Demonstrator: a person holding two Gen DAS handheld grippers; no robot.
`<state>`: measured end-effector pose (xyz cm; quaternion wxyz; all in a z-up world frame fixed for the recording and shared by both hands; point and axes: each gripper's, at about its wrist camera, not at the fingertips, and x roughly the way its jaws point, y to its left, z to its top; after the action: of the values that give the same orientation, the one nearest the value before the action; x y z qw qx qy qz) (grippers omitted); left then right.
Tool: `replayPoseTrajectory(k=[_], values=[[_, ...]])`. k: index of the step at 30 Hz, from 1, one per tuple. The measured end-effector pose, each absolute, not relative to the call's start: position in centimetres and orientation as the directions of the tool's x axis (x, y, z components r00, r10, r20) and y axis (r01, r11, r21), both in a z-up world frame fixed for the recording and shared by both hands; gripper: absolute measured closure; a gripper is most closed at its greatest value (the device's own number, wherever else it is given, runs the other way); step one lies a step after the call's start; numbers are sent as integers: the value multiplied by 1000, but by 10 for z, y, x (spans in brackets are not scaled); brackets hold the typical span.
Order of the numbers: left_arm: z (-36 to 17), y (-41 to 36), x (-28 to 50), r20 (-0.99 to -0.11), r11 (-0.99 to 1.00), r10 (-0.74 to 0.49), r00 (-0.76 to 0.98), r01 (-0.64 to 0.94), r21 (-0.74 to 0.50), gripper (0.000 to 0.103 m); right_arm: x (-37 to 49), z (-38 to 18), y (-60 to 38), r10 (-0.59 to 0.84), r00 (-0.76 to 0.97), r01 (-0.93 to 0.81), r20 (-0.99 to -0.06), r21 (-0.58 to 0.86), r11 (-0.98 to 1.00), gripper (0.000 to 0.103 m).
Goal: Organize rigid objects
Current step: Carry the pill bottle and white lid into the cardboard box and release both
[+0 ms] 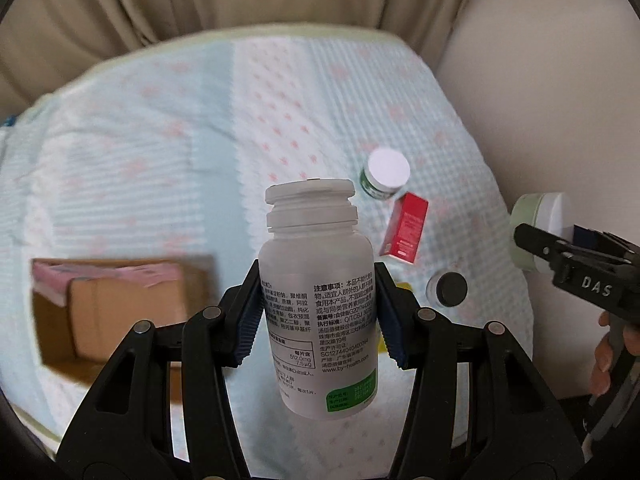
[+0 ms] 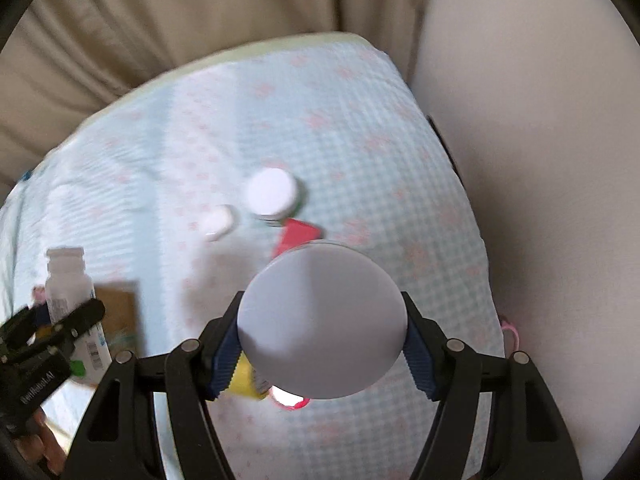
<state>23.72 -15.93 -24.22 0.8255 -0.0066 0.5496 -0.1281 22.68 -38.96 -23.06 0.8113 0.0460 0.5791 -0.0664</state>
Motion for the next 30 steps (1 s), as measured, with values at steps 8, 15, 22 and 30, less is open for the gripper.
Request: replayPoseTrajectory(k=[8, 15, 22, 30], values=[[-176, -58, 205, -869, 986, -163, 468, 106, -129, 55, 210, -173, -296, 47, 426, -46, -903, 30, 998, 37], [-159, 31, 190, -856, 991, -137, 499, 64, -121, 55, 205, -158, -200, 132, 448, -177, -884, 57, 983, 37], [-174, 107, 199, -865, 973, -224, 450, 150, -174, 55, 196, -163, -114, 166, 437, -161, -884, 105, 981, 37], [-228, 171, 231, -887, 935, -300, 352, 294, -200, 55, 186, -193, -27, 106, 378, -78, -920, 82, 994, 37]])
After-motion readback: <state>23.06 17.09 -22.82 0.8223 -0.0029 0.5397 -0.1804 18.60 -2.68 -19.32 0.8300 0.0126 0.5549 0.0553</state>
